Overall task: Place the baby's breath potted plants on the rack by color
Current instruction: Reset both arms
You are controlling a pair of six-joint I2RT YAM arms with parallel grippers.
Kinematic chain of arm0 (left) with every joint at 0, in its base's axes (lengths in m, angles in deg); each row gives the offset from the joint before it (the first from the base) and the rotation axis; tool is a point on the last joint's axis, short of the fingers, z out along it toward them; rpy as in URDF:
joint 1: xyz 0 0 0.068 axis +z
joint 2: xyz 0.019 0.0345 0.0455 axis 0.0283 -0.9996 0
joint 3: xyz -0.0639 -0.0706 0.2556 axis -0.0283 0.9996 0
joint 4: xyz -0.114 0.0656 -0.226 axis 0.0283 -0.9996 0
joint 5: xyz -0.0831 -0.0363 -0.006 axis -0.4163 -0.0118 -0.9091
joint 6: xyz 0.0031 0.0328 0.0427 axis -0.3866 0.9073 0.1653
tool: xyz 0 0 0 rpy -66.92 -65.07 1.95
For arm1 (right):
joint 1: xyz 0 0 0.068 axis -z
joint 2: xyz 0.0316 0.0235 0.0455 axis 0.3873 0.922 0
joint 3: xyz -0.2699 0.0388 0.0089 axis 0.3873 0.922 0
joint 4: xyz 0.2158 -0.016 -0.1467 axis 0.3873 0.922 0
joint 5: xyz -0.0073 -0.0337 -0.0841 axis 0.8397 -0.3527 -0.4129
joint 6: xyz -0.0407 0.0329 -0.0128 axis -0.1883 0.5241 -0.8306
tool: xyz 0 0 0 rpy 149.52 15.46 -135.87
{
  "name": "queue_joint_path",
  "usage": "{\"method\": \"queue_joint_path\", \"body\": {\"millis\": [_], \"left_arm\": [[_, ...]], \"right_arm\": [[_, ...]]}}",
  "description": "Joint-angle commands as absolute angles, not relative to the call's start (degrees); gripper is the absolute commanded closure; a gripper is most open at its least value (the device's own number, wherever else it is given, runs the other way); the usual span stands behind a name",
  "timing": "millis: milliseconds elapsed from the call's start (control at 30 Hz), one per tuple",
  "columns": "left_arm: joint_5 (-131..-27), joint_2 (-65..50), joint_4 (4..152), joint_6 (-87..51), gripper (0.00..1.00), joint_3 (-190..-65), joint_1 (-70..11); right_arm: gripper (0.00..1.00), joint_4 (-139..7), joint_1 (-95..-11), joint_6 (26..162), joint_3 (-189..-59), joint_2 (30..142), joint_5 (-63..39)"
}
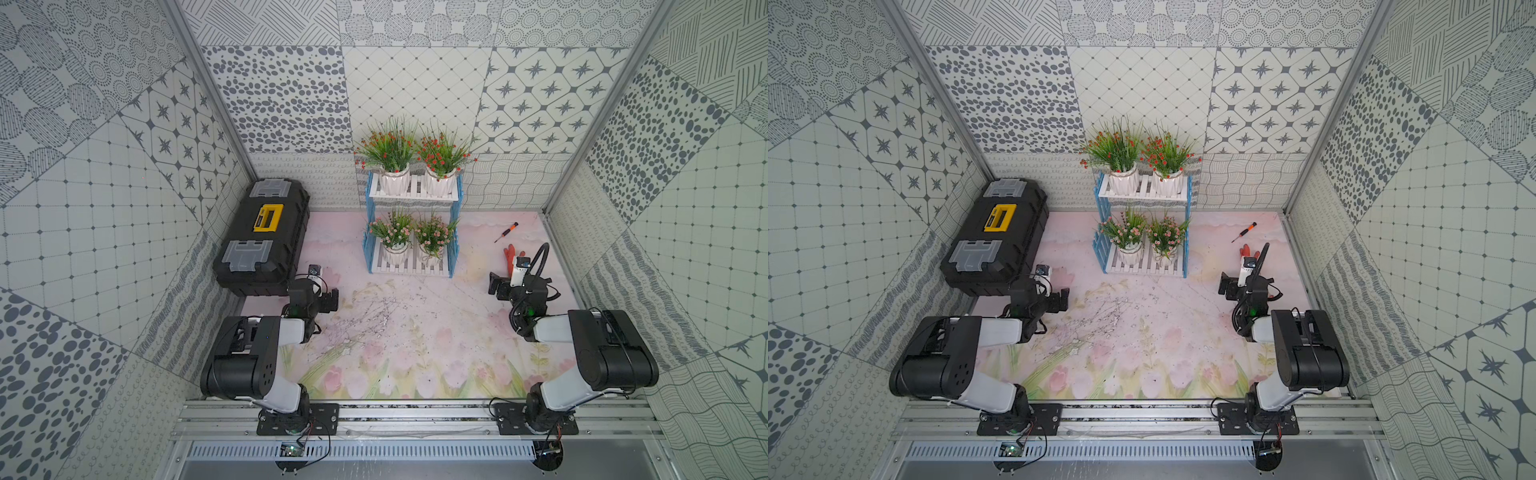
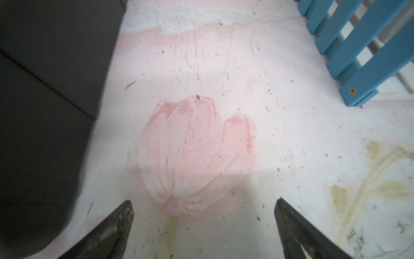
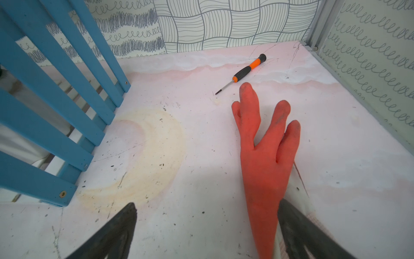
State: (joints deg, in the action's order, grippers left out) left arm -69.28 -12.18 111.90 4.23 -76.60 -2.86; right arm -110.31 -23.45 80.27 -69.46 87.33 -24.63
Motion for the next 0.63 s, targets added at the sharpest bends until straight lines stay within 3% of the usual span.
{"method": "queue_joint_path", "body": {"millis": [0, 167, 600], "left_arm": [[-73.9, -13.8, 122.1, 3.3, 0.02, -77.6, -1.3], [-67.2, -15.0, 123.2, 1.1, 0.02, -78.4, -1.4], [-67.3, -14.4, 121.0, 0.6, 0.02, -78.9, -1.5]], "right_arm": [[0.02, -113.5, -23.4, 79.2, -70.6, 87.0, -23.8], [0.02, -112.4, -23.7, 78.0, -71.3, 87.1, -21.9], [0.02, -112.8, -25.9, 76.7, -71.0, 87.1, -25.6]]}}
